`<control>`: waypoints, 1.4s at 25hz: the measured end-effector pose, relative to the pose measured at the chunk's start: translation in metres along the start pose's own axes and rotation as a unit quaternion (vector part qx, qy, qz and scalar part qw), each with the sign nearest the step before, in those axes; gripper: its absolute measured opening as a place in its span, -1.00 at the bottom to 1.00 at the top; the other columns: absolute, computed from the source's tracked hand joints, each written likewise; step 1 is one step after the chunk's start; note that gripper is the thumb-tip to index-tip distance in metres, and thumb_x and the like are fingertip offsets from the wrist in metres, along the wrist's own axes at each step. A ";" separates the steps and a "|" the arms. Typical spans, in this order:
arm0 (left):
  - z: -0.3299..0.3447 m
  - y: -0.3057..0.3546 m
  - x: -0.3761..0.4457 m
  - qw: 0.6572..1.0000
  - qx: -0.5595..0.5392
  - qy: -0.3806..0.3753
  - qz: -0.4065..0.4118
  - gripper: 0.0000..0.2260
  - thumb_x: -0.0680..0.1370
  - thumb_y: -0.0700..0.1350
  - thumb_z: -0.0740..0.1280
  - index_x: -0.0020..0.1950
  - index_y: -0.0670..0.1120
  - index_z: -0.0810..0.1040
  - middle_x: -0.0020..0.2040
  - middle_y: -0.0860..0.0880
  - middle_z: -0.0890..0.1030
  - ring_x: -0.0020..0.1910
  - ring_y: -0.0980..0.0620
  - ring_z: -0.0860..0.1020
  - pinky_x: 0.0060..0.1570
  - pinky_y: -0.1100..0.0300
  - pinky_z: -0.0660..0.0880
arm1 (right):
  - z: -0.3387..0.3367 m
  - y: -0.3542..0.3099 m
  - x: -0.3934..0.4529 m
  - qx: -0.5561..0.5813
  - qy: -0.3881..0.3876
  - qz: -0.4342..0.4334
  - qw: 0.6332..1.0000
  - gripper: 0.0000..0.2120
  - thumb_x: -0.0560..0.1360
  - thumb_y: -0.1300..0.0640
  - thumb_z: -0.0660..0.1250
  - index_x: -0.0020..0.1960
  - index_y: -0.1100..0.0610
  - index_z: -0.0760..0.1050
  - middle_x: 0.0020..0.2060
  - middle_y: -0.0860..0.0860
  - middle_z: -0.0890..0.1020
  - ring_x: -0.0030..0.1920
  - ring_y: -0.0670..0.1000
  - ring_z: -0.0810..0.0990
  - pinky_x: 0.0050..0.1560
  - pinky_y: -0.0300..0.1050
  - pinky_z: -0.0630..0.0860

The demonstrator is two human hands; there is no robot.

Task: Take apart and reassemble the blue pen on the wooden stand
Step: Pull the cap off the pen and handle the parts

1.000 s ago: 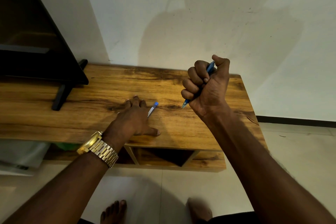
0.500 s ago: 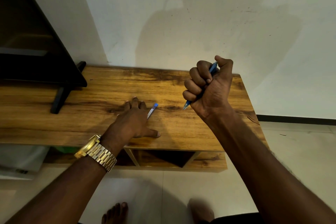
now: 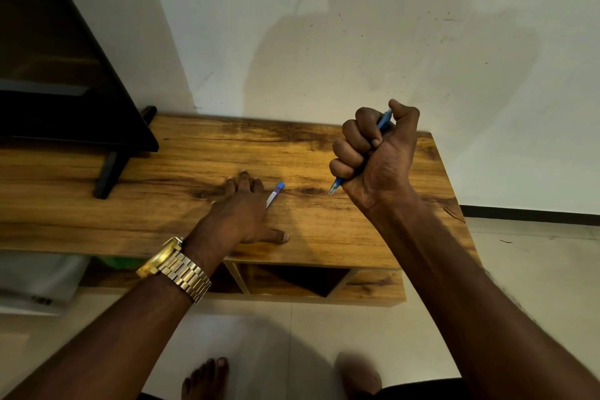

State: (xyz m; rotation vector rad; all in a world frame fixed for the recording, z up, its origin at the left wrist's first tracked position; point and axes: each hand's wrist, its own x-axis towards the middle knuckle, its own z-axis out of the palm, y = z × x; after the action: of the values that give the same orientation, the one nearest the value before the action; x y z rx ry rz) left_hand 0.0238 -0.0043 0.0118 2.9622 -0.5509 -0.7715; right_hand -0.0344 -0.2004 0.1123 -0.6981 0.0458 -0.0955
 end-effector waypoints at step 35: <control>0.000 -0.001 0.002 1.000 -0.007 -0.009 0.001 0.28 0.34 0.42 0.54 0.75 -0.14 -0.10 0.75 -0.24 -0.21 0.71 -0.38 -0.15 0.60 -0.40 0.18 | 0.002 0.001 -0.002 -0.029 0.021 -0.003 0.999 -0.32 0.74 -0.25 0.00 -0.49 0.02 0.23 -0.59 -0.11 0.20 -0.58 -0.13 0.08 -0.49 -0.33 0.07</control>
State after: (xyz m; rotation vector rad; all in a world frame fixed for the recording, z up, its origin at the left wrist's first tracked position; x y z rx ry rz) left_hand 0.0255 -0.0044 0.0107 2.9431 -0.5479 -0.7994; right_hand -0.0364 -0.1982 0.1136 -0.7546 0.0870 -0.1158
